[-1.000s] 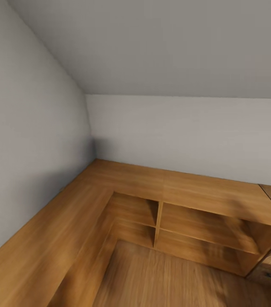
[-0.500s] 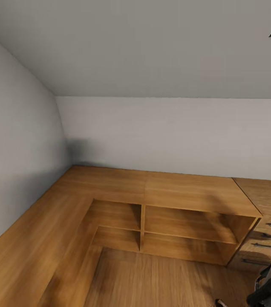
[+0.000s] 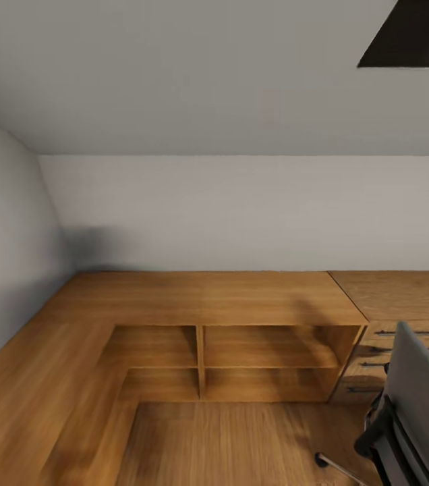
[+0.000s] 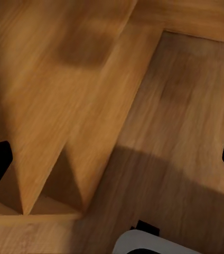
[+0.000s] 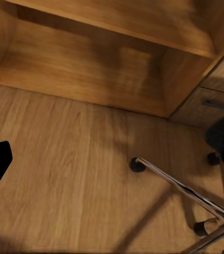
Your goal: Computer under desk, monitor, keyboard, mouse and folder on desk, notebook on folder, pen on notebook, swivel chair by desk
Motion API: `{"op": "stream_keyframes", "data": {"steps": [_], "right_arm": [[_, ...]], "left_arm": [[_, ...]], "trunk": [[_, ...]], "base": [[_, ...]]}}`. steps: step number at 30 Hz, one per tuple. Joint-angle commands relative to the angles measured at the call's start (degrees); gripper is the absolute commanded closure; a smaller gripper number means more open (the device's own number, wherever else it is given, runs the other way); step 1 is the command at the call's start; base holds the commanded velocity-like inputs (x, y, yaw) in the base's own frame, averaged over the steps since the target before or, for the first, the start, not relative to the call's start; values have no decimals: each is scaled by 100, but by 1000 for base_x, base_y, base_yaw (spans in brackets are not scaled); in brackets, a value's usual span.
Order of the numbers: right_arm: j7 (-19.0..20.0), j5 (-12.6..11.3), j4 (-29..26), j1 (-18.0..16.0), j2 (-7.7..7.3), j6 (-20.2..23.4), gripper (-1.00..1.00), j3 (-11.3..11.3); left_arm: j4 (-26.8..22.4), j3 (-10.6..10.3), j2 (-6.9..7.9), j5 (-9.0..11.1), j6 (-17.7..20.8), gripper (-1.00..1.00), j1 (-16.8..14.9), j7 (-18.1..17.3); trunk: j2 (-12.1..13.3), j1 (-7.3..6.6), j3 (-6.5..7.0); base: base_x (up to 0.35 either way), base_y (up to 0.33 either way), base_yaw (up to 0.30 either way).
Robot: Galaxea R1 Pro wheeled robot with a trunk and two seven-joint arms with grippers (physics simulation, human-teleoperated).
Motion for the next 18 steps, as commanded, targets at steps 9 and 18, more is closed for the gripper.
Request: {"op": "stream_keyframes", "data": {"steps": [9, 18], "right_arm": [[-33, -17, 3, -4, 9, -7, -100, 51], [-33, -17, 3, -4, 10, -7, -100, 51]], "left_arm": [[-14, 4, 1, 30, -6, -100, 7, -14], [-14, 3, -6, 30, -3, -100, 8, -7]], "trunk": [[-4, 1, -4], [-4, 1, -4]], "base": [[90, 0, -300], [110, 0, -300]]}}
